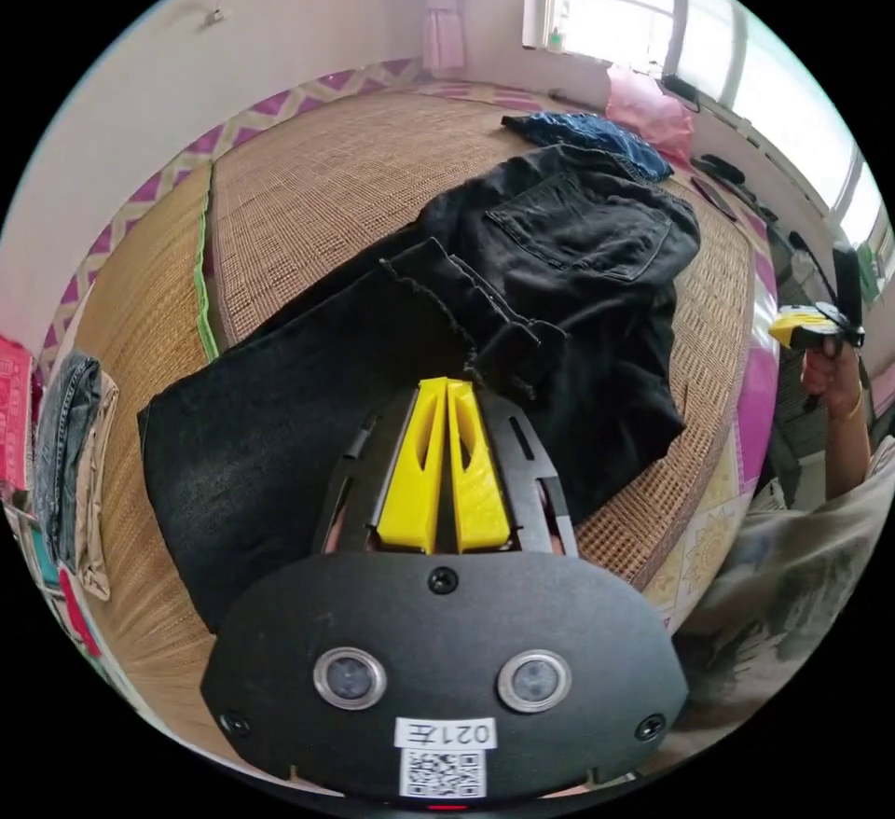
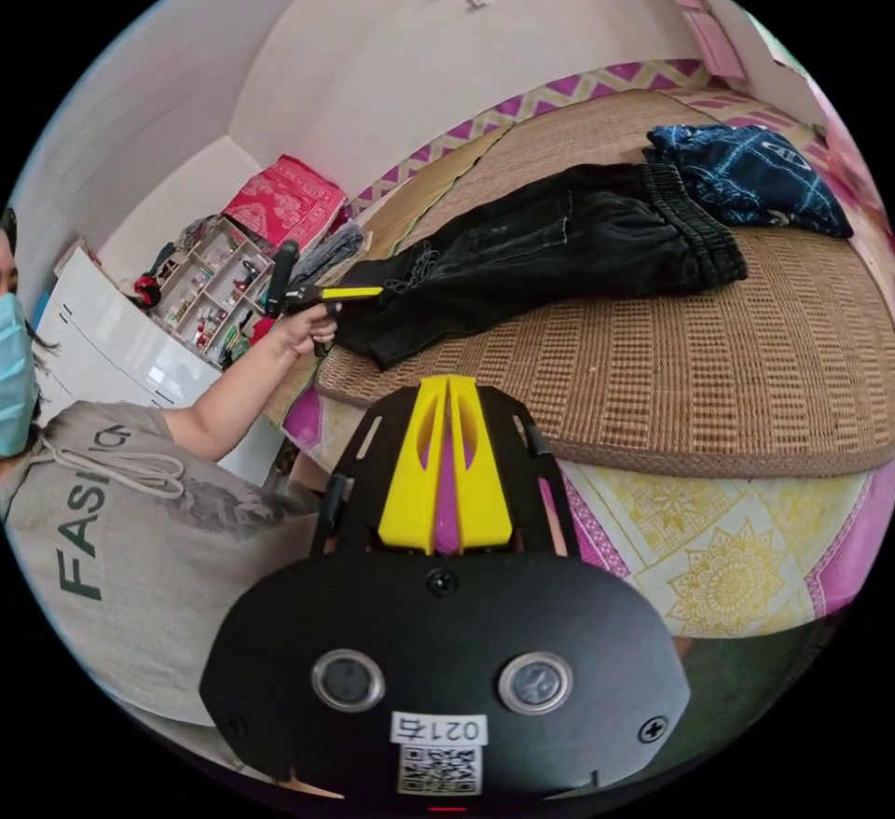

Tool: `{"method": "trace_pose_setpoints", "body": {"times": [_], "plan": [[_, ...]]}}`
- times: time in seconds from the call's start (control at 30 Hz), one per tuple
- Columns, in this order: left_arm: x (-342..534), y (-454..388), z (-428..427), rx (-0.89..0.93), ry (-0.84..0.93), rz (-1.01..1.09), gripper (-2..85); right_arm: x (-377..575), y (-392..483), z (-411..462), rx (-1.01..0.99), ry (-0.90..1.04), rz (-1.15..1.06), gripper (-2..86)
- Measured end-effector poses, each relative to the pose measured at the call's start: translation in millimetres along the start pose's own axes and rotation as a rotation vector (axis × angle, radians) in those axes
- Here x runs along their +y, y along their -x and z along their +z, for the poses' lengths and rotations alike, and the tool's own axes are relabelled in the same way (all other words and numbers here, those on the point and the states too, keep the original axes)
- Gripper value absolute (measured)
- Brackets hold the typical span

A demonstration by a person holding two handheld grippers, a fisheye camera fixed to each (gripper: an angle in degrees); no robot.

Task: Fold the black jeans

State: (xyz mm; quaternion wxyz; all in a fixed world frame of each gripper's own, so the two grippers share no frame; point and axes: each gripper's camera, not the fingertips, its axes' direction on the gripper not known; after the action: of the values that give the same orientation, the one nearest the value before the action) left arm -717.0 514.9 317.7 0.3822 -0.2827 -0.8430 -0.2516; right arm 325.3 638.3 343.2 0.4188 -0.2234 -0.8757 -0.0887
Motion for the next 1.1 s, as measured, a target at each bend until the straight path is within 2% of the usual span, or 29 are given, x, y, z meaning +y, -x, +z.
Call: {"method": "trace_pose_setpoints", "body": {"times": [0.07, 0.13, 0.17, 0.2, 0.23, 0.27, 0.43, 0.63, 0.7, 0.8, 0.87, 0.9, 0.97, 1.1], "plan": [[11, 16, -2, 0.038, -0.027, -0.04, -0.9, 1, -10, -10, 0.043, -0.079, 0.108, 3.3], [38, 32, -22, -0.095, -0.22, -0.127, -0.9, 1, -25, -21, 0.032, -0.183, 0.229, 7.9], [44, 35, -24, -0.121, -0.261, -0.137, -0.9, 0, -38, -26, -0.007, -0.238, 0.314, 9.9], [51, 41, -14, -0.099, -0.259, -0.149, -0.9, -1, -45, -27, -0.026, -0.258, 0.358, 10.6], [47, 49, 24, 0.052, -0.1, -0.142, -0.9, -3, -58, -27, -0.066, -0.293, 0.44, 12.0], [49, 54, 32, 0.069, -0.088, -0.176, -0.9, -3, -71, -24, -0.128, -0.335, 0.533, 12.8], [80, 89, 22, 0.135, -0.093, -0.226, -0.9, 0, -92, -7, -0.26, -0.529, 0.79, 12.6], [127, 122, 8, 0.209, -0.107, -0.25, -0.9, -22, -75, 12, -0.365, -0.592, 0.88, 6.9], [152, 133, -15, 0.252, -0.187, -0.271, -0.9, -40, -46, -1, -0.288, -0.561, 0.813, 6.3], [207, 158, -73, 0.309, -0.343, -0.327, -0.9, -96, 45, -31, -0.145, -0.516, 0.529, 6.0], [246, 174, -106, 0.289, -0.39, -0.363, -0.9, -152, 154, -36, 0.027, -0.448, 0.229, 6.0], [271, 184, -125, 0.278, -0.413, -0.373, -0.9, -164, 184, -32, 0.076, -0.43, 0.155, 6.0], [313, 200, -150, 0.27, -0.455, -0.404, -0.9, -203, 308, 3, 0.245, -0.363, -0.125, 6.1], [410, 228, -188, 0.265, -0.527, -0.488, -0.9, -225, 480, 104, 0.408, -0.268, -0.482, 6.1]]}}
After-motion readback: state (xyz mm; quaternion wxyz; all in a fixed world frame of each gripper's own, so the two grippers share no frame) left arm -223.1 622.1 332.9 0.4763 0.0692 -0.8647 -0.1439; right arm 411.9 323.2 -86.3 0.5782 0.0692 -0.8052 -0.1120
